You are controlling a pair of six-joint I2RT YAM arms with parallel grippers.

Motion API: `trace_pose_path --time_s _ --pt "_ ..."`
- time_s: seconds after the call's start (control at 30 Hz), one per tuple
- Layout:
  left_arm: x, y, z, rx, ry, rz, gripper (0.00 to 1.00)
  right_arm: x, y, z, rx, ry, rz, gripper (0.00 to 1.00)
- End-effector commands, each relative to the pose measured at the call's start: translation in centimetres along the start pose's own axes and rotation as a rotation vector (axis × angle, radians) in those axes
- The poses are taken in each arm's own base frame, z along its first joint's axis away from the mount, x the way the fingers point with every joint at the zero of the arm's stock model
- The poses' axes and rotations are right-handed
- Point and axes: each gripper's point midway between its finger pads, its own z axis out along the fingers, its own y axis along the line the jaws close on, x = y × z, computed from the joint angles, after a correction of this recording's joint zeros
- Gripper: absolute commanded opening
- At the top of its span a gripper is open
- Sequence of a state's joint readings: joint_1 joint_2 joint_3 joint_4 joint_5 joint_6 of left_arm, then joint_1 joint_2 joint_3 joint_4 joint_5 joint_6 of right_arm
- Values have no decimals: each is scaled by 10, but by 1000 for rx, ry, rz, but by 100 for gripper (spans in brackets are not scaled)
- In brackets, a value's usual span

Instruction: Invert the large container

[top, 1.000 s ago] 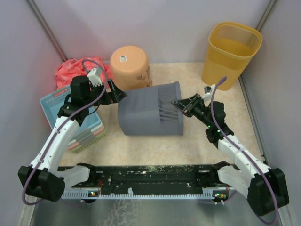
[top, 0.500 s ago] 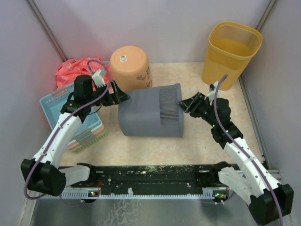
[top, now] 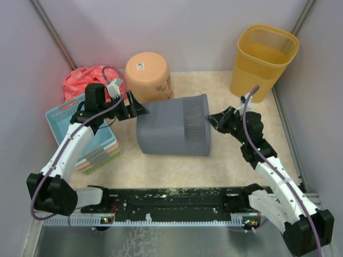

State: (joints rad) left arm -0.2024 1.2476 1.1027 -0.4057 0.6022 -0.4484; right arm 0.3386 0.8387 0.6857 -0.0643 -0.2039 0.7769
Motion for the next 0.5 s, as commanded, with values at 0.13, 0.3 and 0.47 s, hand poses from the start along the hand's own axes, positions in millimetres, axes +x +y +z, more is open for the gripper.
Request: trace_pose_path --time_s 0.13,0.3,0.47 --pt "13 -38 3 242 122 -93 96 11 -20 4 41 3 1 1" --pt "-18 -74 -7 377 46 -66 95 18 -29 4 67 8 24 0" --pt "-44 -102 -14 455 6 -38 96 31 -41 6 87 22 91 0"
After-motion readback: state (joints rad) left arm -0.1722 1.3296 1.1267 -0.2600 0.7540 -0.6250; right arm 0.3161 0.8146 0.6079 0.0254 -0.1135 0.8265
